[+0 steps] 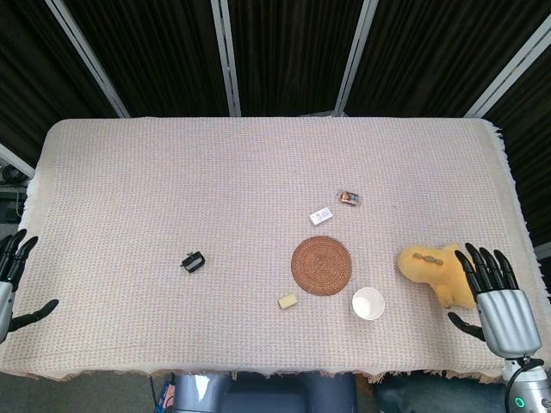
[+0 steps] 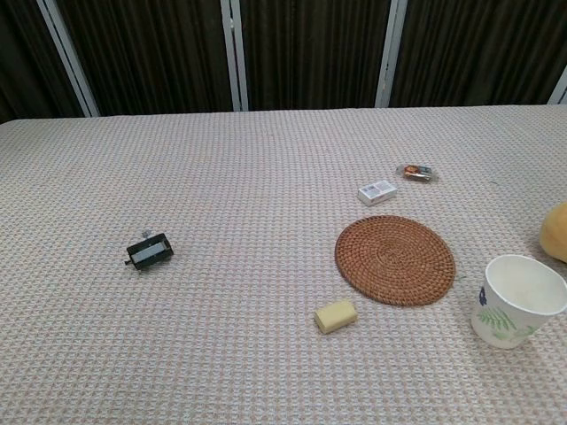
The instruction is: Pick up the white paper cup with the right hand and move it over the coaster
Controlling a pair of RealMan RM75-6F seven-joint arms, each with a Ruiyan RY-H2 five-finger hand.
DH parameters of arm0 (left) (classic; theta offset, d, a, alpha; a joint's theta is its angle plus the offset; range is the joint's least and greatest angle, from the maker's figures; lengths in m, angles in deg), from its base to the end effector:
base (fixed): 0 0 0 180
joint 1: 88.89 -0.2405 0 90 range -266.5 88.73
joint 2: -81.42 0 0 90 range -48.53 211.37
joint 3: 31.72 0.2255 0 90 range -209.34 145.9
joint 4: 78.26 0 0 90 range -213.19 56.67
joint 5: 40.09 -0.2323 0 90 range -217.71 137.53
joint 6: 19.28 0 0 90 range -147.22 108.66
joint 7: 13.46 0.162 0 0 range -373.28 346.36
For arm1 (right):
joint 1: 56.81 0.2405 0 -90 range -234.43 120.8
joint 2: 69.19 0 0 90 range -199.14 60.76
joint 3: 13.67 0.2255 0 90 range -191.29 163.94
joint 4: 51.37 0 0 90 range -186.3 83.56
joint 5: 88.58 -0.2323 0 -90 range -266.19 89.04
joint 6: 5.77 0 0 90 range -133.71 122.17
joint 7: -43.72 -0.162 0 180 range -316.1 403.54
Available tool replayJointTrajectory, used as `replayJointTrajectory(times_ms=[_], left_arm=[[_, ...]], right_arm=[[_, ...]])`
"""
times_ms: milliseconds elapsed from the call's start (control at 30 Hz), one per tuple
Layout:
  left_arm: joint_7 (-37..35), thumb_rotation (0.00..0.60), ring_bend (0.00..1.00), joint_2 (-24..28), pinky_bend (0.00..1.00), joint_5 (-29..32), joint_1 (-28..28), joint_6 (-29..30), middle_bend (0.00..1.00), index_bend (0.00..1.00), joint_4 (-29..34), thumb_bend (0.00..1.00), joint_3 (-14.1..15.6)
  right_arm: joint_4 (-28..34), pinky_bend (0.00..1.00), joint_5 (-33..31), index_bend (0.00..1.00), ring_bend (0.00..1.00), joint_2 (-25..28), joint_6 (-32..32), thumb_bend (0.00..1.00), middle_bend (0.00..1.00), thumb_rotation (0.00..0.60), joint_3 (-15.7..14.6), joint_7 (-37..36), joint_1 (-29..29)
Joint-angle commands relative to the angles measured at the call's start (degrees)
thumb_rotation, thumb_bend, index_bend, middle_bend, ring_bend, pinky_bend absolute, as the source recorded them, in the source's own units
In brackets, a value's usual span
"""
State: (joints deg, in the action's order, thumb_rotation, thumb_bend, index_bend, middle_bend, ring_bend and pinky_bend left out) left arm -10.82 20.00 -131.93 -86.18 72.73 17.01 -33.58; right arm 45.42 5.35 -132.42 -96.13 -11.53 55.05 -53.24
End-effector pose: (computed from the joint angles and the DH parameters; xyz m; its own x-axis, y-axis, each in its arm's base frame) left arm -0.2720 0.1821 0.1429 0.4317 -0.0894 0.8976 0.8958 -0.0744 -0.4383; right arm -0.2560 -0.1863 0.1264 0.5136 0.0890 0.8534 -0.8456 -0.1158 0.5211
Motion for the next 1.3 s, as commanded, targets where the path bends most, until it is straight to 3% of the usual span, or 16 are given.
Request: replayJointTrajectory(times_ms=[33, 267, 500, 767, 933, 1133, 1300], left_arm=[[-0.13, 0.6, 0.0, 0.32, 0.0, 0.53, 0.02, -0.43, 0.0, 0.0, 0.4, 0.0, -0.06], [0.06, 0.6, 0.0, 0.64, 0.0, 0.85, -0.11, -0.6, 0.0, 0.0, 1.19, 0.0, 0.02], [0.0, 0.6, 0.0, 0.85, 0.0, 1.32, 0.03, -0.84, 0.0, 0.0, 1.74, 0.0, -0.27], [1.71, 0.6, 0.0, 0.32, 0.0, 3.88, 0.79, -3.24, 0.0, 0.0, 1.53, 0.0, -0.78], [2.48, 0.6, 0.0, 0.04, 0.0, 4.35, 0.85, -3.57, 0.0, 0.0, 1.46, 0.0, -0.81], [3.14, 0.6, 0.0, -0.26, 0.0, 4.69, 1.0, -4.08, 0.0, 0.0, 1.34, 0.0, -0.75], [3.56, 0.6, 0.0, -0.43, 0.0, 4.75, 1.05, -4.17, 0.0, 0.0, 1.36, 0.0, -0.73]], right_arm=[[1.13, 0.0, -1.11, 0.0, 0.0, 0.32, -0.01, 0.0, 0.0, 0.6, 0.48, 1.33, -0.34], [1.86, 0.0, -1.04, 0.0, 0.0, 0.87, 3.66, 0.0, 0.0, 0.6, -0.91, -0.8, 0.66], [3.55, 0.02, 1.82, 0.0, 0.01, 2.11, 16.62, 0.0, 0.01, 0.6, -4.41, -6.92, 6.75], [4.6, 0.13, -0.98, 0.03, 0.19, -2.09, 27.72, 0.0, 0.17, 0.6, -2.78, -0.67, 13.38], [6.14, 0.24, -6.19, 0.07, 0.24, -4.33, 31.5, 0.01, 0.21, 0.6, -1.68, 5.73, 15.06], [6.02, 0.28, -9.68, 0.1, 0.27, -6.74, 32.92, 0.11, 0.25, 0.6, -0.97, 8.53, 16.35], [4.68, 0.33, -10.29, 0.19, 0.33, -8.96, 32.25, 0.23, 0.33, 0.6, -0.68, 9.87, 16.91]])
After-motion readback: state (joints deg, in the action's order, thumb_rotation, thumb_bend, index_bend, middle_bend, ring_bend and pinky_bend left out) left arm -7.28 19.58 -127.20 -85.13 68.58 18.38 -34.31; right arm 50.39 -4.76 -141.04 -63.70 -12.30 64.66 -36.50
